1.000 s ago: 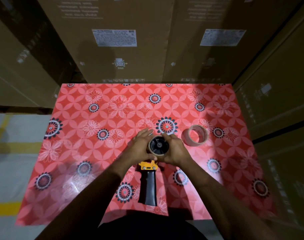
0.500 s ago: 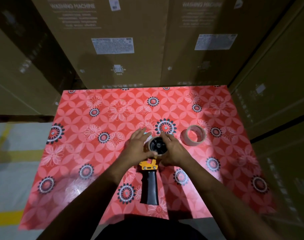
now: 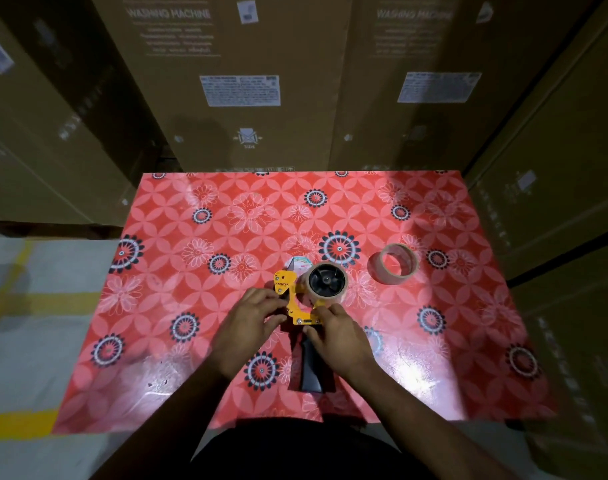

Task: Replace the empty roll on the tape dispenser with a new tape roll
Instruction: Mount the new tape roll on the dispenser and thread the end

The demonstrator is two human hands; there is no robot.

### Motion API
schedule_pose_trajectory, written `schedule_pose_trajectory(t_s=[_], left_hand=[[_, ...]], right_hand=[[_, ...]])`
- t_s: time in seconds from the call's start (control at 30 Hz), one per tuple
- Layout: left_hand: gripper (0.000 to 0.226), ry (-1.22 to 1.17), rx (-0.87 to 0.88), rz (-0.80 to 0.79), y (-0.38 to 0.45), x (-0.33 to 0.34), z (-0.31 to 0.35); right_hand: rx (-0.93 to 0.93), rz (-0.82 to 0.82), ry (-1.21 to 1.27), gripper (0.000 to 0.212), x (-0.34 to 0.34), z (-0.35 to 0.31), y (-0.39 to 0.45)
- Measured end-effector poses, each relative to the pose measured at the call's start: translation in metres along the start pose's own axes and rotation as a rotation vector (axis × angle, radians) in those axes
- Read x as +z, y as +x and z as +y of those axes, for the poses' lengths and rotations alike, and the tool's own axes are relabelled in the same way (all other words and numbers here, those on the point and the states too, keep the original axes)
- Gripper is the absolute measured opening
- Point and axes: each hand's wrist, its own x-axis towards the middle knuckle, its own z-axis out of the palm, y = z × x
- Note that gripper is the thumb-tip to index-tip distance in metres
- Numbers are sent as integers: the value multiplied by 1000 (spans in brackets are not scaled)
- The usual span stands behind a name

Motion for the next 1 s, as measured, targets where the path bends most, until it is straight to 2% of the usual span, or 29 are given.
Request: schedule_pose_trajectory(t_s=[0.3, 0.5, 0.6, 0.73, 0.87, 1.0], left_hand=[[4, -67, 5, 90, 9, 9, 2], [28, -27, 17, -131, 4, 15, 0], [27, -42, 11, -77, -1, 13, 3], [8, -2, -26, 59, 23, 6, 11], [31, 88, -23, -7, 69, 6, 23], [51, 210, -23, -208, 100, 13, 36]], right_hand=[[17, 20, 38, 23, 0, 4, 8], [36, 51, 51, 22, -9, 13, 24], [-4, 19, 32, 26, -15, 18, 27], [-35, 27, 21, 27, -17, 23, 25], [-38, 27, 34, 22, -16, 26, 25], [-28, -9, 44, 22, -19, 31, 27]])
